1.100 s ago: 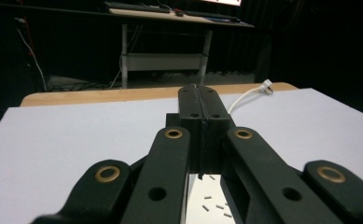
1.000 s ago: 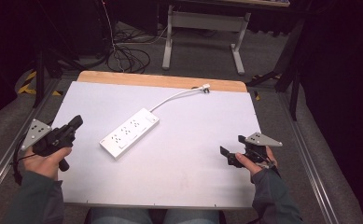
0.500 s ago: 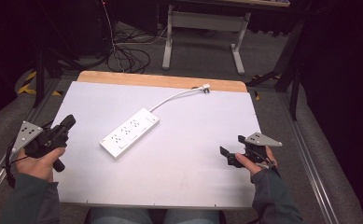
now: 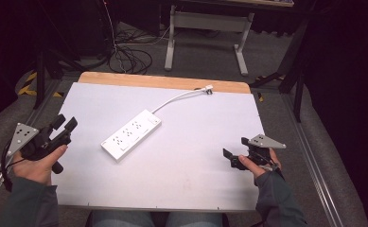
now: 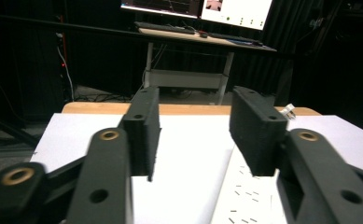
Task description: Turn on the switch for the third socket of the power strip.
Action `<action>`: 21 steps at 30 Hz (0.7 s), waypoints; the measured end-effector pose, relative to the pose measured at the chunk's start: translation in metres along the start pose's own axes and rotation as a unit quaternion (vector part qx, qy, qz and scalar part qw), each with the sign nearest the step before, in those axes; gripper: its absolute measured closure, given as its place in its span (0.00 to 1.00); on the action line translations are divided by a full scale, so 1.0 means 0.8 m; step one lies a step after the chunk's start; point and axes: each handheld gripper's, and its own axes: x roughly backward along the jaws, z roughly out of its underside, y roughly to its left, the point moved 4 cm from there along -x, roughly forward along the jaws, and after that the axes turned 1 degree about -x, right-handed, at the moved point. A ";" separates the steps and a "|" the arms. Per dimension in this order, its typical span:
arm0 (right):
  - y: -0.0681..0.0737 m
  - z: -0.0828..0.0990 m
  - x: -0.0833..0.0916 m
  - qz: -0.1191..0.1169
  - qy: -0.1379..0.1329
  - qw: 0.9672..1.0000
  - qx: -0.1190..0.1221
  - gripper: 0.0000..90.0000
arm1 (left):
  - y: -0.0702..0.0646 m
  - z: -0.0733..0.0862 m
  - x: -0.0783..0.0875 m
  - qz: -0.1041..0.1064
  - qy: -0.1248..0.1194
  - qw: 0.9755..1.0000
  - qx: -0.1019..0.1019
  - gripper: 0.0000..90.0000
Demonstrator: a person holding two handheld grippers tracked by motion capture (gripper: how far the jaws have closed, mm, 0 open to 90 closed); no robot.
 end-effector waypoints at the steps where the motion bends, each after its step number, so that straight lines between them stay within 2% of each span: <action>1: 0.000 0.000 0.000 0.000 0.000 1.000 0.000 0.12 | 0.001 0.000 0.000 0.001 0.002 1.000 0.002 0.55; 9: 0.000 0.000 0.000 0.001 0.000 1.000 0.000 0.12 | 0.005 0.000 0.002 0.006 0.007 1.000 0.017 0.42; 10: 0.000 0.000 0.000 0.000 -0.001 1.000 0.000 0.12 | 0.005 0.000 0.002 0.004 0.009 1.000 0.018 0.37; 15: 0.000 0.000 0.001 0.001 -0.001 1.000 -0.001 0.12 | 0.006 -0.002 0.003 -0.002 0.005 1.000 0.031 0.32; 21: 0.000 0.000 0.001 0.001 -0.001 1.000 -0.001 0.12 | 0.006 -0.002 0.003 0.004 0.007 1.000 0.021 0.29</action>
